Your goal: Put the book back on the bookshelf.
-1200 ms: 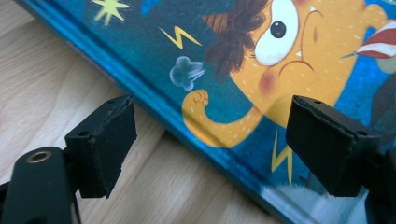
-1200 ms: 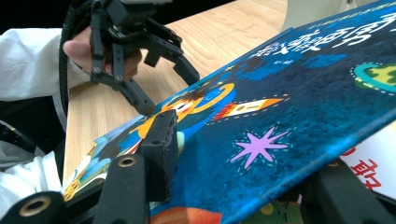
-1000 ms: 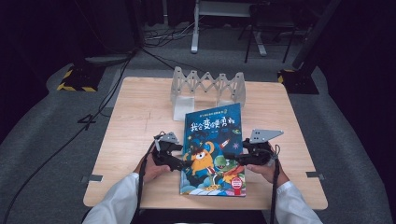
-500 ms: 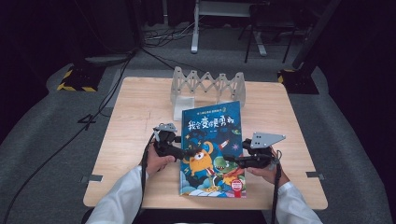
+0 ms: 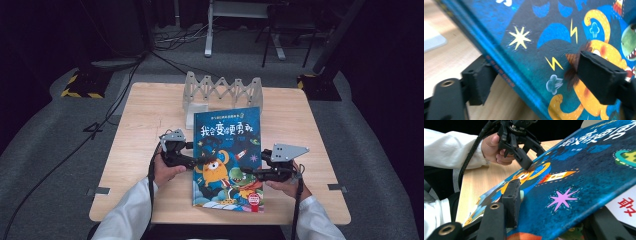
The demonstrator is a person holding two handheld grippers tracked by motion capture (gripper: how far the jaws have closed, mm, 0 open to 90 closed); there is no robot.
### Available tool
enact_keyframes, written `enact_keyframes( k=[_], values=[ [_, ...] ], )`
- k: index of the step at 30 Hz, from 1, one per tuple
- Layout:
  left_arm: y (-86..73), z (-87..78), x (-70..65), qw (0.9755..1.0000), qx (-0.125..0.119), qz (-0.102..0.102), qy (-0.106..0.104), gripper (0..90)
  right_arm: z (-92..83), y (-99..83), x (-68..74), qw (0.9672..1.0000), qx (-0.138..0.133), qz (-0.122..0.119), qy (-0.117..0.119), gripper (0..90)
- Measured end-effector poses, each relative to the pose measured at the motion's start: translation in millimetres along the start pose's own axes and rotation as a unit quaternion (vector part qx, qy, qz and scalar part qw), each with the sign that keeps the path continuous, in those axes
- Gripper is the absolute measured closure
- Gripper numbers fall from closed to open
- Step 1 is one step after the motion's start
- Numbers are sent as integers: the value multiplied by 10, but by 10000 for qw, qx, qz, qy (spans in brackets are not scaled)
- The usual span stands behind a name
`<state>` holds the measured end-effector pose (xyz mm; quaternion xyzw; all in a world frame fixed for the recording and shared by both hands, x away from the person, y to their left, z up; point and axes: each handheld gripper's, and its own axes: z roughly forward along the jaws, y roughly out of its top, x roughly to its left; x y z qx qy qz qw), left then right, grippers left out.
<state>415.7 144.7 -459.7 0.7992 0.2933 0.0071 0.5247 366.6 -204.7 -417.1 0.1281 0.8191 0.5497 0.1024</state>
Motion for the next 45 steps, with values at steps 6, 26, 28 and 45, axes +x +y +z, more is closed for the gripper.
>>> enact_keyframes(
  k=[6, 26, 28, 45],
  values=[
    [48, -82, -34, 9994, -265, 186, 93, 297, -37, 17, -17, 10000, 40, -30, 63, 580],
    [195, -485, -322, 9894, -928, 1114, -74, 512, -166, 27, 64, 9989, 138, -321, 316, 722],
    [229, -517, -372, 9881, -979, 1180, -120, 513, -173, 33, 67, 9988, 163, -360, 299, 733],
    [293, -516, -556, 9784, -1085, 1743, -253, 568, -211, -95, 48, 9994, 156, -312, -17, 807]
  ],
)
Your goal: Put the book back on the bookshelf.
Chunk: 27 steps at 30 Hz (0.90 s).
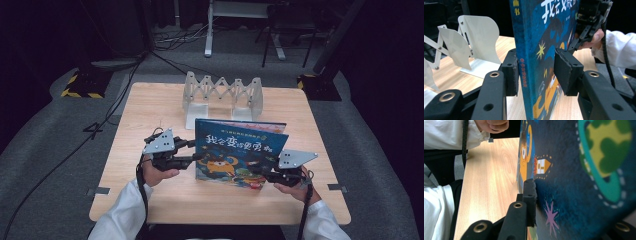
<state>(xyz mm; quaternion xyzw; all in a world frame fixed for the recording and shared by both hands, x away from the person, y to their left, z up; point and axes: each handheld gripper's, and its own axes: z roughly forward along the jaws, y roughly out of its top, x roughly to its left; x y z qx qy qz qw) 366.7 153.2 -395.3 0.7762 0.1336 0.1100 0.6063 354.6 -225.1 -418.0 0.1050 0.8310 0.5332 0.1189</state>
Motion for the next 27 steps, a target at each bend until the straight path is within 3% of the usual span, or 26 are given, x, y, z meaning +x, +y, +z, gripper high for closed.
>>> enact_keyframes(
  k=[4, 5, 10, 15, 23, 27],
  values=[
    [-5, 64, -5, 9998, 163, 71, 13, 584, -12, -16, 24, 10000, -24, -38, -28, 813],
    [-17, 142, -28, 9994, 316, 158, 67, 576, -13, -16, 26, 10000, -21, -40, -40, 813],
    [-31, 214, -16, 9998, 180, 84, -13, 575, -15, -15, 22, 10000, -5, -11, -42, 811],
    [-70, 322, -34, 9992, 359, 147, -68, 559, -17, -24, 26, 9998, 74, 76, -186, 778],
    [-109, 342, -16, 9994, 291, 65, -186, 608, -81, -128, 14, 9992, 19, 253, -304, 760],
    [-128, 343, -19, 9987, 307, 103, -405, 667, -153, -208, 2, 9977, -29, 424, -520, 719]
  ],
)
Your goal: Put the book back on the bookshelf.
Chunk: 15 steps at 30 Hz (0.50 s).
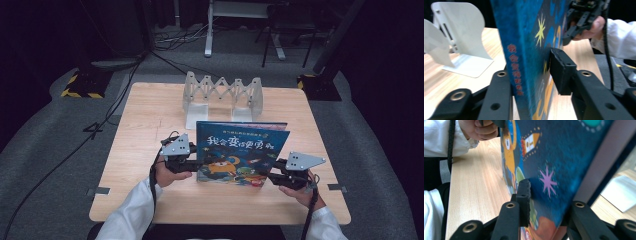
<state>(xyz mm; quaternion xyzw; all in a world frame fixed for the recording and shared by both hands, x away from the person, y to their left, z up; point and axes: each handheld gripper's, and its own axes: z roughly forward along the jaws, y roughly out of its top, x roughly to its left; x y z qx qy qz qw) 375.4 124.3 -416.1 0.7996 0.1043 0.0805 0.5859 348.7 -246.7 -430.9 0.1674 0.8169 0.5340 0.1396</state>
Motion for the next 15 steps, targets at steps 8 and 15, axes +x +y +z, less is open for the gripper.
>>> enact_keyframes(
  k=[8, 15],
  values=[
    [14, 13, -37, 9999, 47, 83, -43, 694, -106, -73, 5, 9998, 92, 8, -156, 675],
    [6, 13, -44, 9999, 27, 68, -96, 735, -222, -183, -38, 9988, 132, 183, -429, 680]
  ],
)
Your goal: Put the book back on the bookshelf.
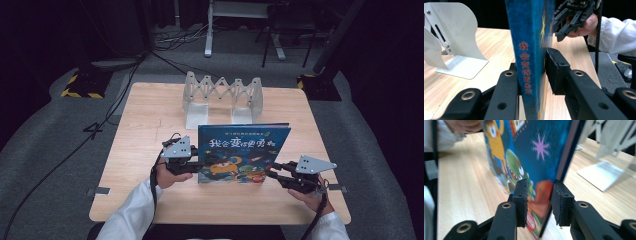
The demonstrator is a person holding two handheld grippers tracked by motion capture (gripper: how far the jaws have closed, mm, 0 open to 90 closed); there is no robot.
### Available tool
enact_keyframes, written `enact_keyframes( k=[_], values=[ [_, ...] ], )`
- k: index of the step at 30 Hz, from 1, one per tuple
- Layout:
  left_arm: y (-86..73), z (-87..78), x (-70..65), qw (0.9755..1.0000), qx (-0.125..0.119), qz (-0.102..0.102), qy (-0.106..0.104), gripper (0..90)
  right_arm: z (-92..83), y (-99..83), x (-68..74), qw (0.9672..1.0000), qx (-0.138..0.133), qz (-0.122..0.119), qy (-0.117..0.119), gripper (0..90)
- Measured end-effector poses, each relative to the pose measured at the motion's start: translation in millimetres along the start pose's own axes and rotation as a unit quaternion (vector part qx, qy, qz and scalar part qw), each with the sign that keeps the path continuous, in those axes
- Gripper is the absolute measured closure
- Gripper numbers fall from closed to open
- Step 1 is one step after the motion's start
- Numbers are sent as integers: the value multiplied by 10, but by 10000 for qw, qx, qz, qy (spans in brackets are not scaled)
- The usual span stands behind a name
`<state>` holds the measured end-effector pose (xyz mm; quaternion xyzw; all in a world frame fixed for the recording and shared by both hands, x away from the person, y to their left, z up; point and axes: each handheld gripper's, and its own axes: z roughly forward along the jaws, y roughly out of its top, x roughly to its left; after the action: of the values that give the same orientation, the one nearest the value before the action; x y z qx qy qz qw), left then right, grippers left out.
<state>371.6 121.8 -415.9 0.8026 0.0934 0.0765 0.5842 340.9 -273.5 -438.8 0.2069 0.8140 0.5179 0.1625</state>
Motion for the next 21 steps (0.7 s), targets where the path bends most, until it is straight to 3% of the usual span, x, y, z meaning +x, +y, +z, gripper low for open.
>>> enact_keyframes(
  k=[6, 7, 11, 15, 21],
  values=[
    [-7, 2, -9, 10000, 27, -3, -11, 762, 32, -1, -35, 9991, 137, 125, -378, 620],
    [-10, 1, -8, 10000, 25, -12, -1, 764, 56, -16, -56, 9985, 160, 245, -456, 585],
    [-6, 7, -24, 9999, 81, 77, -32, 778, 151, -49, -97, 9976, 288, 331, -530, 540],
    [-4, 9, -22, 9999, 96, 82, -42, 778, 252, -84, -158, 9978, 260, 439, -411, 517],
    [24, 13, -56, 9996, 169, 217, -14, 778, 404, -103, -234, 9978, 427, 480, -133, 457]
  ],
)
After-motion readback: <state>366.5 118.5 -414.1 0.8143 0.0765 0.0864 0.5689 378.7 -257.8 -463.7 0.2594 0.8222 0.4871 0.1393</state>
